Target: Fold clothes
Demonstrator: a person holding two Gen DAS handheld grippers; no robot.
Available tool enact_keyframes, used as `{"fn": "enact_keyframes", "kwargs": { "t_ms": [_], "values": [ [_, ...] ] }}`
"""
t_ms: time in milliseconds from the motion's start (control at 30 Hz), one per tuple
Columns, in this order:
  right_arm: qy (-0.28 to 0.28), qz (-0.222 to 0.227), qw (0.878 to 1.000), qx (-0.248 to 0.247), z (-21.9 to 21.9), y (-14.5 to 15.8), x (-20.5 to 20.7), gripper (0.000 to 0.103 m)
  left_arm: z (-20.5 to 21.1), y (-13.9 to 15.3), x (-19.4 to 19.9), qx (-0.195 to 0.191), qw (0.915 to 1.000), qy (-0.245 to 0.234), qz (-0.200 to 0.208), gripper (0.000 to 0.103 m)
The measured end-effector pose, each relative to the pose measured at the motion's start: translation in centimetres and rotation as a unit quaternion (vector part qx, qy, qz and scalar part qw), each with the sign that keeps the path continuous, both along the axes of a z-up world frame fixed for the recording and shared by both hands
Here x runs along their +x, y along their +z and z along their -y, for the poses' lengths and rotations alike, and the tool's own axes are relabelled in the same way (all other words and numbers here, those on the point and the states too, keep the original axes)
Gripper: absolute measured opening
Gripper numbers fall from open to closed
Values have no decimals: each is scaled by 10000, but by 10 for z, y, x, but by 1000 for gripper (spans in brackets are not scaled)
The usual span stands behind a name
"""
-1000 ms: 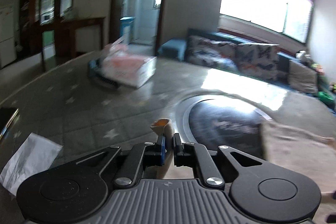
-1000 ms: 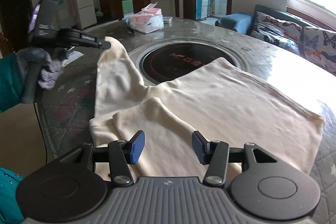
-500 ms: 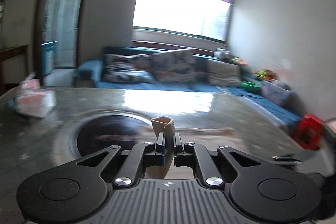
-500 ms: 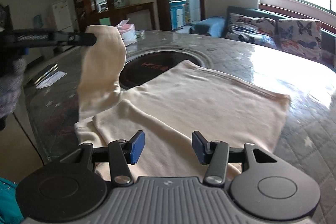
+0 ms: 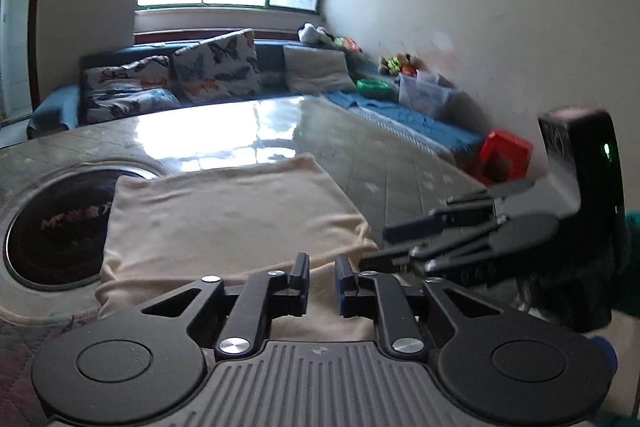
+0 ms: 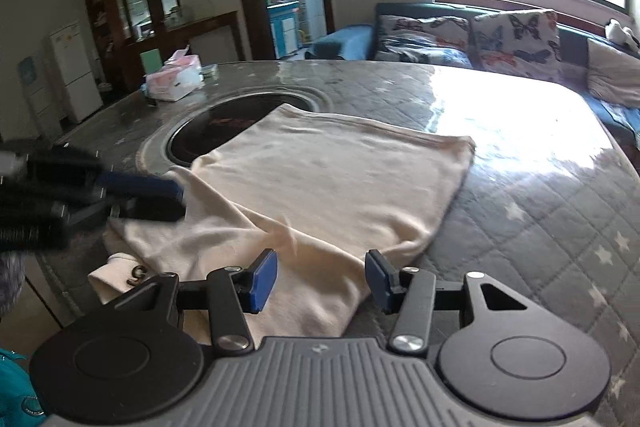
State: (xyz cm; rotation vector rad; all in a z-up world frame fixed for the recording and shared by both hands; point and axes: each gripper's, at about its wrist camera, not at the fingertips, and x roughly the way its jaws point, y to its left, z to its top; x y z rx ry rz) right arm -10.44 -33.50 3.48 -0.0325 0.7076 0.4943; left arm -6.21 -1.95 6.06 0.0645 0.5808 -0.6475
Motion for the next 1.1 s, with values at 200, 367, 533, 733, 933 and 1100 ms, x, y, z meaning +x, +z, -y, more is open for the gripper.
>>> {"fn": "enact_keyframes", "kwargs": {
  "t_ms": [200, 367, 533, 733, 933, 1100],
  "values": [
    [-10, -99, 9999, 104, -1, -2, 2, 48, -34, -6, 5, 272, 9983, 490, 149, 24],
    [100, -176, 9997, 135, -12, -6, 5, 38, -73, -20, 16, 644, 9894, 1302, 1, 24],
    [214, -327, 9992, 82, -25, -15, 12, 32, -97, -31, 18, 705, 9837, 1643, -185, 29],
    [218, -342, 9992, -61, -36, -19, 17, 14, -105, -41, 17, 644, 9848, 1588, -300, 20],
    [249, -85, 9993, -255, -45, -7, 12, 7, -107, -42, 15, 545, 9861, 1551, -245, 5],
    [163, 50, 9990, -424, -47, -1, 12, 7, -108, -45, 16, 573, 9854, 1575, -298, 6]
  ]
}}
